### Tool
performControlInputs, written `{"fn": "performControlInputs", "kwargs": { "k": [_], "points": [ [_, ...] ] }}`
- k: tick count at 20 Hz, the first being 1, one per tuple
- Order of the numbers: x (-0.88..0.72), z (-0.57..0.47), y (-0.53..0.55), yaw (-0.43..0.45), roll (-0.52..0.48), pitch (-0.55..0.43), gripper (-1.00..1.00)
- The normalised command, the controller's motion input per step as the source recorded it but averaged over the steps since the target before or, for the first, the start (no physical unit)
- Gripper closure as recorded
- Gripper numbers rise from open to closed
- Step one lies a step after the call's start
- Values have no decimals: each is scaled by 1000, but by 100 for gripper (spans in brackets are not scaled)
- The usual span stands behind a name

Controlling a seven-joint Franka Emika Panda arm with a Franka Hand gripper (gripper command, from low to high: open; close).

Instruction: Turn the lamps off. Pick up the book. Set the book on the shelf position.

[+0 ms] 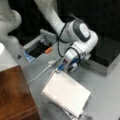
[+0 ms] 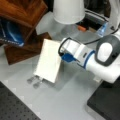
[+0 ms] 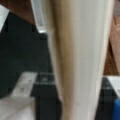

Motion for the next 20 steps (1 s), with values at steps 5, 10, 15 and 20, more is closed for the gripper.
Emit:
{"fn": "performControlInputs", "kwargs": {
  "k": [5,10,15,20],
  "points": [
    [57,365,-56,68,-149,77,100],
    [85,457,-37,66,-135,90,100],
    [104,485,19,41,-140,99,100],
    [115,419,40,7,-150,79,100]
  ]
}}
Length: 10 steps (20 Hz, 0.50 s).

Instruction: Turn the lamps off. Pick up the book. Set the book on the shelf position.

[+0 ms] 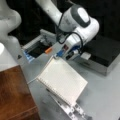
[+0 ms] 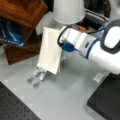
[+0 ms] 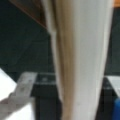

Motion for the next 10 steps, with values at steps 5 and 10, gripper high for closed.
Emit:
{"fn": "performControlInputs", "kwargs": {
  "k": [5,10],
  "points": [
    [93,363,77,-62,-154,75,100],
    [49,400,100,-189,-106,72,100]
  ]
}}
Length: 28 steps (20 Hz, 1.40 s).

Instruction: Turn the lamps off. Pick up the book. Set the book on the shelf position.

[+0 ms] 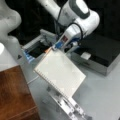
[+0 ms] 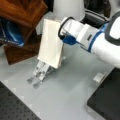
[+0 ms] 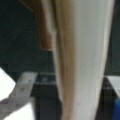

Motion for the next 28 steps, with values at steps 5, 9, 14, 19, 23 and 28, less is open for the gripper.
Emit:
{"fn": "performControlInputs", "kwargs": {
  "k": [5,9,14,19,23,28],
  "points": [
    [46,511,69,-239,-37,89,100],
    [36,544,50,-214,-2,115,100],
    [-22,506,-13,-172,15,106,100],
    [-114,540,-83,-112,-2,109,100],
    [-131,525,-122,-18,-47,107,100],
    [-175,429,-218,36,-77,85,100]
  ]
}}
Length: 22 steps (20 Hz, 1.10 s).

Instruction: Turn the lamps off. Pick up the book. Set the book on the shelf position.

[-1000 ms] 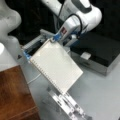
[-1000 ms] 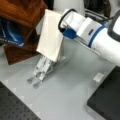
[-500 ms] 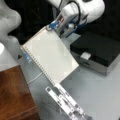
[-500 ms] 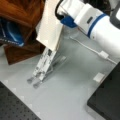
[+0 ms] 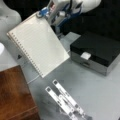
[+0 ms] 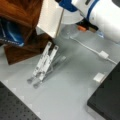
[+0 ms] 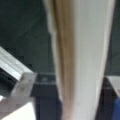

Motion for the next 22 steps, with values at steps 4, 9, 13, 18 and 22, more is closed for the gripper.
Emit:
{"fn": "performControlInputs", "kwargs": {
  "k": [4,9,13,18,22],
  "points": [
    [-182,289,-288,87,-139,36,100],
    [-129,177,-225,44,-166,37,100],
    [-111,92,-260,-39,-165,17,100],
    [-73,11,-247,-26,-168,8,100],
    [-11,-57,-292,3,-184,-12,100]
  ]
}}
